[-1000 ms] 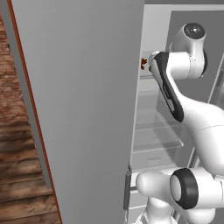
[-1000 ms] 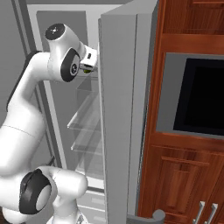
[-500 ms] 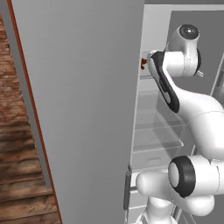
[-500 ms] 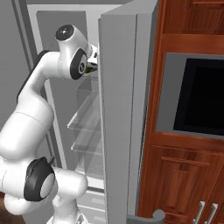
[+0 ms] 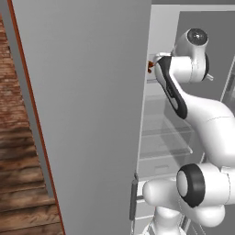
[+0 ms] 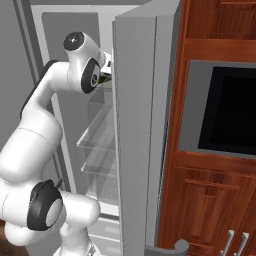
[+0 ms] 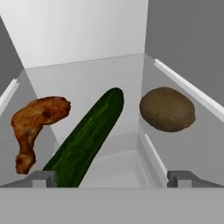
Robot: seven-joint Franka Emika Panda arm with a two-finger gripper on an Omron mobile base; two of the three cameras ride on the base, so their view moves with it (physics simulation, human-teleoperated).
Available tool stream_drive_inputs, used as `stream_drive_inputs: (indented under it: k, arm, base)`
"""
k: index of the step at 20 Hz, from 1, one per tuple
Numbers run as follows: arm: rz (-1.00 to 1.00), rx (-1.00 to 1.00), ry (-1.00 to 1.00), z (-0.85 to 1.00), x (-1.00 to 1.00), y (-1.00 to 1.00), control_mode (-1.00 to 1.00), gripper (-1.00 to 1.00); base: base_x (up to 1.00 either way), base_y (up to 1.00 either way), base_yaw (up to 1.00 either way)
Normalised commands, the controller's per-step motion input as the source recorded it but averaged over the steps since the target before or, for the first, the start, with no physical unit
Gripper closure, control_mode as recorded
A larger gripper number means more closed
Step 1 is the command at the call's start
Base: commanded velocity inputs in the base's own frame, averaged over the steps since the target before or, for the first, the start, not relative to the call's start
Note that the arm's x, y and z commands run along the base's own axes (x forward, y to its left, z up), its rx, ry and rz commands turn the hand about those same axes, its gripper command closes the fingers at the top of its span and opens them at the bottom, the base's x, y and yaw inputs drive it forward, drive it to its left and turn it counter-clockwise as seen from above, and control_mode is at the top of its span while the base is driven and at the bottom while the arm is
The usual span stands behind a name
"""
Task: Open the fridge, remove the kiwi, cucumber, and chicken drumstick, and place them on any counter.
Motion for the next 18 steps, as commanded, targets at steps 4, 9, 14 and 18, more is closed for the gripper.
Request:
stream_drive_inputs:
  k: [4, 9, 14, 18]
  arm:
    - [0.00, 0.00, 0.00, 0.00, 0.30, 0.09, -1.00, -1.00]
    - [0.00, 0.00, 0.01, 0.01, 0.22, 0.13, -1.00, -1.00]
    - [-0.01, 0.00, 0.06, 0.00, 0.27, 0.13, -1.00, -1.00]
    - [-0.04, 0.00, 0.11, 0.00, 0.29, 0.07, -1.00, -1.00]
  base:
    - [0.00, 0.00, 0.00]
    - [0.00, 0.00, 0.00]
    - [0.00, 0.00, 0.00]
    - [0.00, 0.00, 0.00]
